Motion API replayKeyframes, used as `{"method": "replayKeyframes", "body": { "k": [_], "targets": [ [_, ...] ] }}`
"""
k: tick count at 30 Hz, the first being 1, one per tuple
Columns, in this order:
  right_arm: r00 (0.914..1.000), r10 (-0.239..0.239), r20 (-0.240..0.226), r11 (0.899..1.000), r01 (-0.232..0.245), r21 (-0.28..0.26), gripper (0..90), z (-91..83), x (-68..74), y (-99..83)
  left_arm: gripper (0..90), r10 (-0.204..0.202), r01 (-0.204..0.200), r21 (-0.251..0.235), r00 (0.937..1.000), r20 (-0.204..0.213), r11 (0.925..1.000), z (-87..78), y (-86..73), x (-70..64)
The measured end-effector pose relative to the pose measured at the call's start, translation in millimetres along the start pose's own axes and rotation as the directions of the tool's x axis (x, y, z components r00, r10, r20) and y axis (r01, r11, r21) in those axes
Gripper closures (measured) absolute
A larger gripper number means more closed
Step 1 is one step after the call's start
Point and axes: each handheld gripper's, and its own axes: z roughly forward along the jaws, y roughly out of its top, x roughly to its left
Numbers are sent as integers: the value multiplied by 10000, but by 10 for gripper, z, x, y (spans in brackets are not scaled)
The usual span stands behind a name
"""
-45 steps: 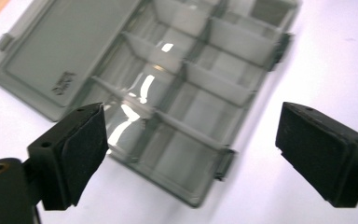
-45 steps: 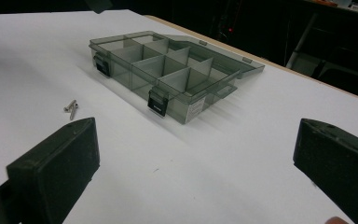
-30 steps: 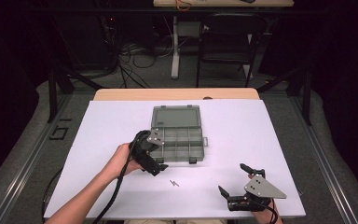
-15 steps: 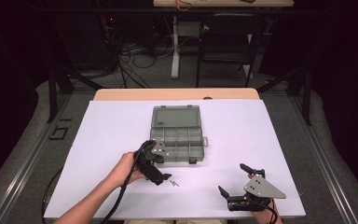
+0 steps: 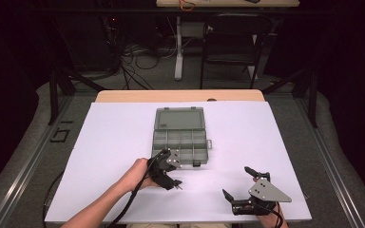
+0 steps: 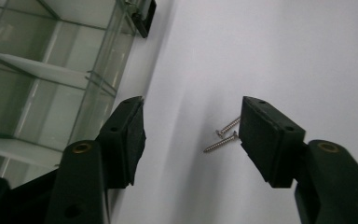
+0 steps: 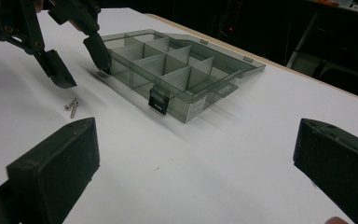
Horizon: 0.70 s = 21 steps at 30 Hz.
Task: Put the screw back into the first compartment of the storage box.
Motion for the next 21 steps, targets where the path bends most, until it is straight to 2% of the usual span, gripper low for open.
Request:
{"method": "replayKeyframes", "body": {
  "k": [3, 4, 5, 6, 8, 11, 17, 21],
  "targets": [
    [10000, -44, 8, 10000, 43, 11, 0, -2, -4, 1, 465, 145, -148, 161, 9997, 183, 9998, 47, 13, -1],
    [10000, -17, -9, 10000, 17, 0, 0, 0, -1, 0, 514, 152, -156, 147, 9995, 261, 9998, 63, 14, -3],
    [10000, -17, -9, 10000, 17, 0, 0, 0, -1, 0, 514, 174, -181, 175, 9991, 383, 9997, 74, 17, -3],
    [10000, -4, -1, 10000, 4, -4, 0, -1, 0, 0, 578, 237, -245, 193, 9988, 430, 9995, 85, 21, -2],
    [10000, -42, 2, 10000, 42, 10, 0, -4, -2, 1, 626, 309, -327, 235, 9969, 719, 9992, 102, 26, -3],
    [10000, -42, 4, 10000, 42, 11, 0, -3, -1, 1, 665, 424, -461, 362, 9944, 967, 9983, 133, 28, -14],
    [10000, -50, -4, 10000, 50, -50, 0, 7, 4, -1, 742, 489, -561, 581, 9918, 1179, 9967, 192, 8, -11],
    [10000, -80, -5, 9999, 80, 61, 0, 1, 3, 1, 765, 354, -446, 730, 9919, 1223, 9963, 237, -8, -7]
  ]
}}
